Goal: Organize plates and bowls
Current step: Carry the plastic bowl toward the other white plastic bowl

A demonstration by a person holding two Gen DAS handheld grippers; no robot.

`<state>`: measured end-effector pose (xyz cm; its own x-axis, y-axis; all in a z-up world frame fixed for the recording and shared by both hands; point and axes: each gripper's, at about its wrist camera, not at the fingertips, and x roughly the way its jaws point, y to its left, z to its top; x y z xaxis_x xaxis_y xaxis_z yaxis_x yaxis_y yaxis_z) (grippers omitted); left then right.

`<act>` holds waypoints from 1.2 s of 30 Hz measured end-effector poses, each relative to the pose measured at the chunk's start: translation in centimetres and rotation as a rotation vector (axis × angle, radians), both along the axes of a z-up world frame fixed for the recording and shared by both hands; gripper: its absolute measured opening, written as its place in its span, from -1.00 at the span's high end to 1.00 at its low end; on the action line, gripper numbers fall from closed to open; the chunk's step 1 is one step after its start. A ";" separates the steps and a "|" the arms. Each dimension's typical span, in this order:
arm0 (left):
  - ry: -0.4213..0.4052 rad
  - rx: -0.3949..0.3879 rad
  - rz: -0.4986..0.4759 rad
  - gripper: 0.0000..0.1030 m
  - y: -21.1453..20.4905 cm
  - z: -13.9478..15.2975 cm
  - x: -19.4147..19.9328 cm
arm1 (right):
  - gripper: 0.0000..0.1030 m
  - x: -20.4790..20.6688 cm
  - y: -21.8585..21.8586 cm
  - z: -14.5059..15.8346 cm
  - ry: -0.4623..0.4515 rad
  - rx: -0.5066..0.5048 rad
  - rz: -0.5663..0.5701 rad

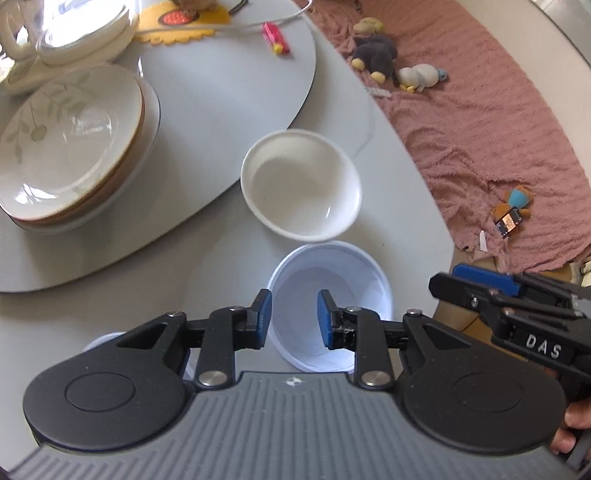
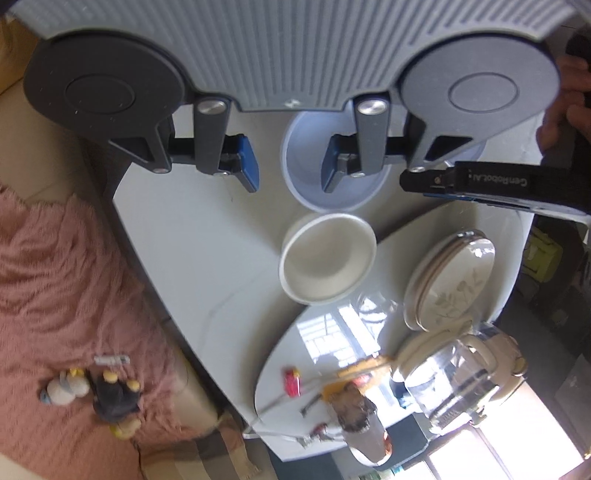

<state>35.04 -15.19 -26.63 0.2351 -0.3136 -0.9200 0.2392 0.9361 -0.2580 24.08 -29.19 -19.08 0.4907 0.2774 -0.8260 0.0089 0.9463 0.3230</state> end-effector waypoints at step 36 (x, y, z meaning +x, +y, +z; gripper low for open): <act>0.097 0.041 0.104 0.63 0.6 -5.0 1.2 | 0.65 0.8 1.2 -5.9 0.183 0.125 0.068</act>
<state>36.29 -14.57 -31.60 0.1739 -0.2536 -0.9516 0.1159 0.9648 -0.2360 24.83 -27.97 -24.99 0.3130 0.4105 -0.8565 0.0159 0.8994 0.4369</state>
